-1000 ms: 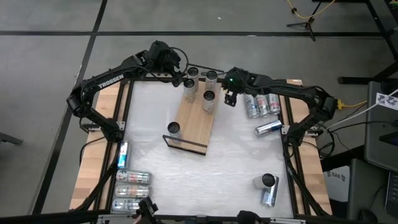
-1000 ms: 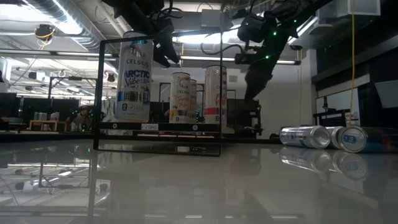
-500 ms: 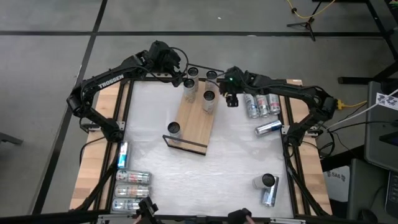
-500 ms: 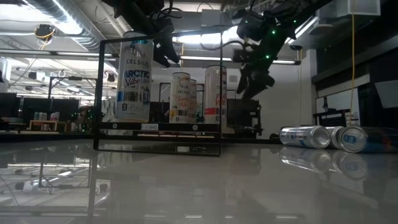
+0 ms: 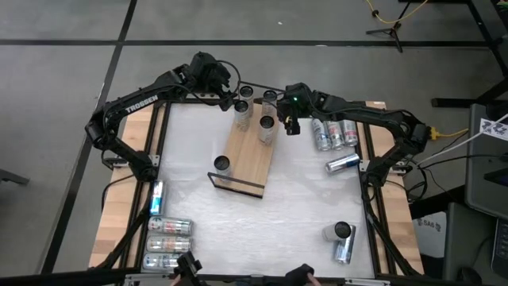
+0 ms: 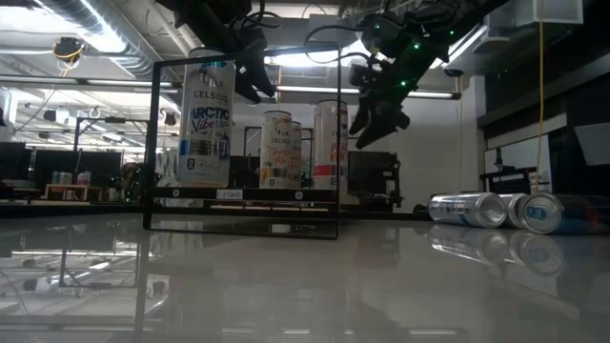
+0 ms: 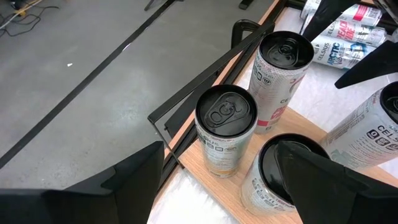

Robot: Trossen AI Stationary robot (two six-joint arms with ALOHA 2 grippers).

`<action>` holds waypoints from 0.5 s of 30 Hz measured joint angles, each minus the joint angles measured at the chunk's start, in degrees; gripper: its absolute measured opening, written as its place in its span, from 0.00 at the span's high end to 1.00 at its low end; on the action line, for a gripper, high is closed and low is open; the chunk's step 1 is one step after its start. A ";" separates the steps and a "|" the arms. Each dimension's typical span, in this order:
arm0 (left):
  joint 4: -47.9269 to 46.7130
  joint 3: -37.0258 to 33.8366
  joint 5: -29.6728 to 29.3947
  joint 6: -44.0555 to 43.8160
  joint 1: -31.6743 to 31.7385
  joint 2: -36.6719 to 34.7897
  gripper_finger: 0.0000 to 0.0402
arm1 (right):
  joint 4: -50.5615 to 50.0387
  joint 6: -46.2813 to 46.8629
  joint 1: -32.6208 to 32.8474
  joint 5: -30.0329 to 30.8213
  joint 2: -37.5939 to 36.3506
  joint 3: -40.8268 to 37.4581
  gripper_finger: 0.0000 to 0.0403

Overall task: Place canned beverage on shelf
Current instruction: Adjust the pink soda cans

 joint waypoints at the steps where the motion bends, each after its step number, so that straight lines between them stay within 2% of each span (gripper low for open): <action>1: -0.02 0.00 0.00 -0.01 0.00 0.00 0.24 | 0.17 -0.01 0.00 0.00 0.00 0.00 0.12; 12: -0.02 0.00 0.01 -0.28 0.00 0.00 0.24 | 3.18 -0.04 0.00 -0.07 0.02 0.02 0.12; 15: 0.00 0.00 0.01 -0.30 -0.02 0.00 0.24 | 3.48 -0.08 -0.01 -1.97 0.31 0.00 0.12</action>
